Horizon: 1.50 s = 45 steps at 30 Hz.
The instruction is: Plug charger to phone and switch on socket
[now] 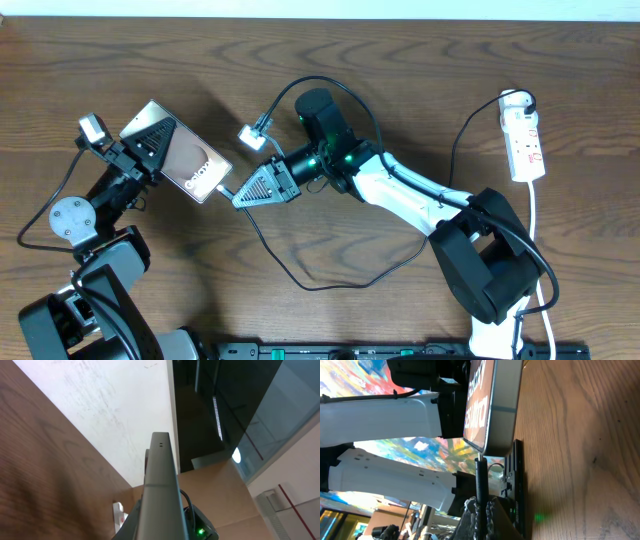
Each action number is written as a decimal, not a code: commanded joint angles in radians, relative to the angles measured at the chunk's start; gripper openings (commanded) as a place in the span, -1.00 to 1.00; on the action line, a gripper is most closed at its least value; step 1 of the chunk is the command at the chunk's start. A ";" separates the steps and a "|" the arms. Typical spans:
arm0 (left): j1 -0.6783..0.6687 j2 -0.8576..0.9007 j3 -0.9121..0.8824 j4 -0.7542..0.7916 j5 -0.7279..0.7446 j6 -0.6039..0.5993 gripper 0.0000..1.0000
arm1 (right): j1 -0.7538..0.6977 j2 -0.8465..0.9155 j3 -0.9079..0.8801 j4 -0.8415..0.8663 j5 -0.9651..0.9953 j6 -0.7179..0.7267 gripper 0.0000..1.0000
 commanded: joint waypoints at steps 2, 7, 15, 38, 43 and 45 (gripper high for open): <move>-0.002 -0.011 0.000 0.029 0.029 -0.009 -0.85 | -0.005 -0.012 0.011 0.003 -0.004 0.013 -0.98; -0.002 -0.011 0.000 0.053 0.037 -0.009 -0.85 | -0.005 -0.012 0.011 0.003 -0.003 0.013 -0.98; -0.002 -0.011 0.000 0.056 0.053 -0.004 -0.85 | -0.005 -0.012 0.011 0.003 -0.003 0.013 -0.98; -0.003 -0.011 0.000 0.056 0.097 0.025 -0.85 | -0.004 -0.012 0.011 0.029 -0.002 0.032 -0.98; -0.003 -0.011 0.000 0.056 0.095 0.025 -0.85 | -0.004 -0.012 0.011 0.030 0.034 0.050 -0.98; -0.003 -0.011 0.000 0.056 0.095 0.025 -0.85 | -0.002 -0.012 0.011 0.034 0.052 0.058 -0.98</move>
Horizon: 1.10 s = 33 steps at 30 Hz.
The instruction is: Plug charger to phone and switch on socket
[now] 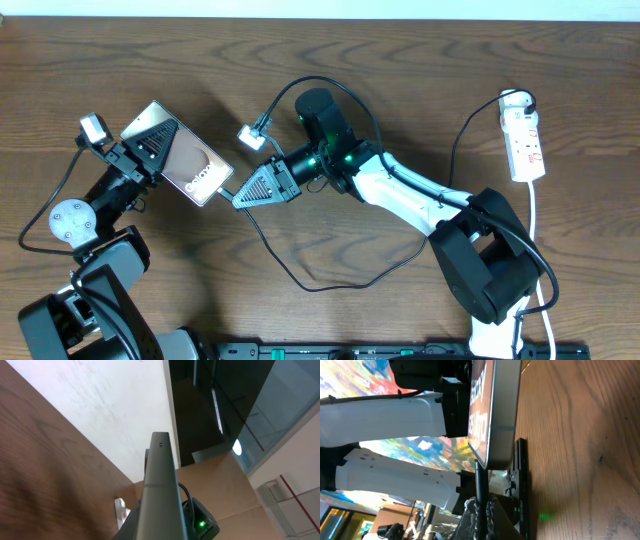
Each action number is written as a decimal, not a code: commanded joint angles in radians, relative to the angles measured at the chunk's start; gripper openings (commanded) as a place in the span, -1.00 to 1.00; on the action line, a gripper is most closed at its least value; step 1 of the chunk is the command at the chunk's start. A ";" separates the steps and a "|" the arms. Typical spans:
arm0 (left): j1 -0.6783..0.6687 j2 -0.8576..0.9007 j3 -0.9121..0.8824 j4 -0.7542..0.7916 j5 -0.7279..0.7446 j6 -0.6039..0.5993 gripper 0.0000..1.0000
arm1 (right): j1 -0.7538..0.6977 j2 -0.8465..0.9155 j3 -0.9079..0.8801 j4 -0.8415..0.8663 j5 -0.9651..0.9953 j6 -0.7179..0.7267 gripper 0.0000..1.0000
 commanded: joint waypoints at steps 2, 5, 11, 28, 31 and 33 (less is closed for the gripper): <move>-0.005 -0.011 0.000 0.020 0.058 0.020 -0.85 | -0.001 -0.012 0.011 0.014 0.080 0.039 -0.98; -0.005 -0.011 0.000 0.020 0.058 0.020 -0.85 | 0.003 -0.012 0.011 0.028 0.110 0.063 -0.98; -0.005 -0.011 0.000 0.020 0.058 0.020 -0.85 | 0.014 -0.012 0.011 0.104 0.140 0.118 -0.98; -0.005 -0.011 0.000 0.020 0.063 0.020 -0.85 | 0.021 -0.012 0.011 0.159 0.200 0.168 -0.98; -0.004 -0.011 0.000 0.020 0.062 0.020 -0.85 | 0.021 -0.012 0.011 0.159 0.190 0.167 -0.96; -0.004 -0.011 0.000 0.020 0.056 0.020 -0.85 | 0.019 -0.012 0.011 0.159 0.170 0.167 -0.63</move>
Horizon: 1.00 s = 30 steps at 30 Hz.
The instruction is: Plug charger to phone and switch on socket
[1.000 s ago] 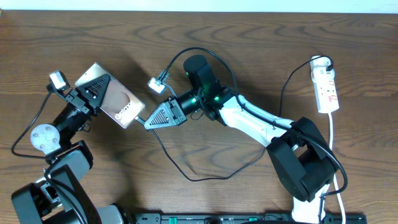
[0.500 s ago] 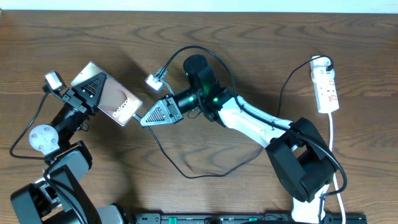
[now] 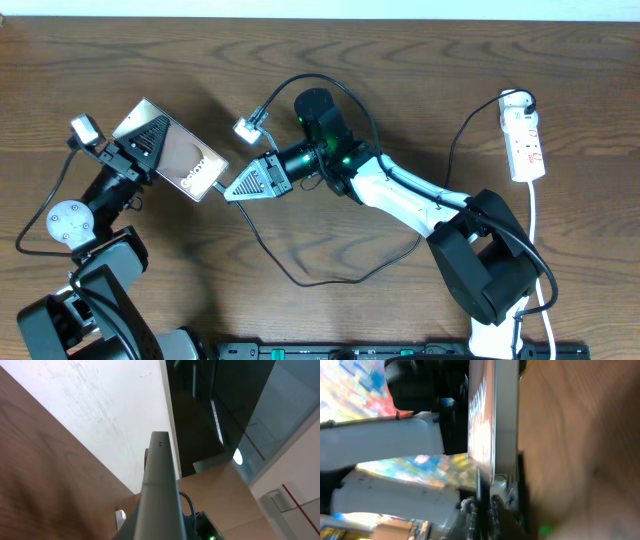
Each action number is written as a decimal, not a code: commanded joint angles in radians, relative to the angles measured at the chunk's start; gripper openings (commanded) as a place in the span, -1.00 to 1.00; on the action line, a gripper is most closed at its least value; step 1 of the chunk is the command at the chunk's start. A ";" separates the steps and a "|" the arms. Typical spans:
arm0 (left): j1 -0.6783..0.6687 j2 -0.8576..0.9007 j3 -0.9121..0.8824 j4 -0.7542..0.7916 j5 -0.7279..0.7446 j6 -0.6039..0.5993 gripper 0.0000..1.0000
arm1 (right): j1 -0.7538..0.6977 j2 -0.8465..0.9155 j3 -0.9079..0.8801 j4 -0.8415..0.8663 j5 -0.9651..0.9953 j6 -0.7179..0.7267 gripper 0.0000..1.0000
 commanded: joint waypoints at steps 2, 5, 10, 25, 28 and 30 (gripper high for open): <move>-0.017 -0.011 0.000 0.012 0.069 0.011 -0.85 | 0.001 -0.012 0.015 0.016 0.051 0.001 -0.04; -0.016 -0.011 0.000 0.005 0.033 0.011 -0.85 | -0.004 -0.012 0.015 0.015 0.034 0.000 0.55; -0.016 -0.011 0.000 0.005 0.011 0.019 -0.85 | -0.006 -0.012 0.015 0.014 -0.004 -0.018 0.99; -0.016 -0.011 0.000 -0.053 0.149 0.126 -0.85 | -0.092 -0.012 0.015 0.013 -0.009 -0.019 0.99; -0.016 -0.011 0.000 -0.175 0.193 0.200 -0.85 | -0.128 -0.012 0.015 -0.004 0.019 -0.039 0.99; -0.016 -0.011 0.000 -0.260 0.220 0.255 -0.86 | -0.153 -0.012 0.015 -0.068 0.086 -0.060 0.98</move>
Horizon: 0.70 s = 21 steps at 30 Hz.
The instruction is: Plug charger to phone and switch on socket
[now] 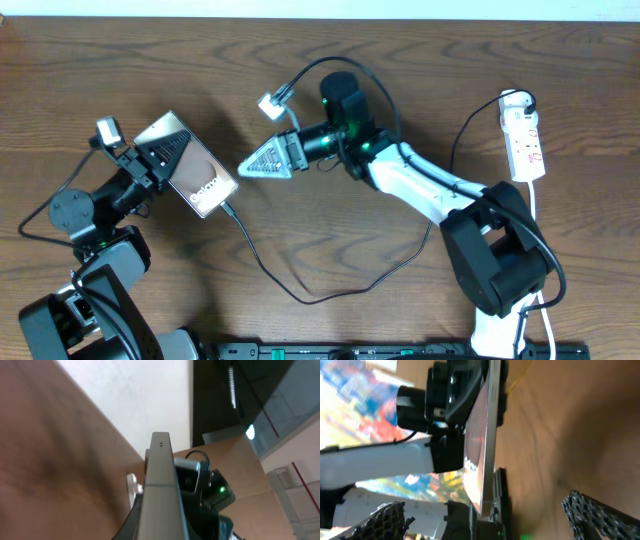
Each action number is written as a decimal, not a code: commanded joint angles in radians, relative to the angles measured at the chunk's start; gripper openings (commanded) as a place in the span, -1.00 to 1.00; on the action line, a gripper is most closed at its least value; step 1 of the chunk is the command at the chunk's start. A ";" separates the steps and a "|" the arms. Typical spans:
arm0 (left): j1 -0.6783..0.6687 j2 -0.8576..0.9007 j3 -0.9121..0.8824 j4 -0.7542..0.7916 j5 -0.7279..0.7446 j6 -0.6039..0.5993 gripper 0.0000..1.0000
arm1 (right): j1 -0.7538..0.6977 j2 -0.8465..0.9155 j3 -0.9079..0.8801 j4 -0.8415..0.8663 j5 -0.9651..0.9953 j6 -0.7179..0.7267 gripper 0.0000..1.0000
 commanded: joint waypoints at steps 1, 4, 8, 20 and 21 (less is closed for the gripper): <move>0.000 -0.011 0.002 -0.097 0.082 0.137 -0.85 | -0.049 -0.012 0.013 -0.095 0.113 -0.054 0.98; -0.001 -0.011 0.002 -0.204 0.110 0.203 -0.85 | -0.111 -0.012 0.013 -0.383 0.315 -0.146 0.99; -0.002 -0.011 0.002 -0.217 0.146 0.235 -0.85 | -0.158 -0.013 0.013 -0.513 0.368 -0.248 0.99; -0.002 -0.011 0.002 -0.316 0.140 0.358 -0.85 | -0.219 -0.189 0.028 -0.863 0.784 -0.317 0.98; -0.002 -0.011 0.002 -0.362 0.130 0.391 -0.85 | -0.219 -0.218 0.028 -0.894 0.820 -0.322 0.98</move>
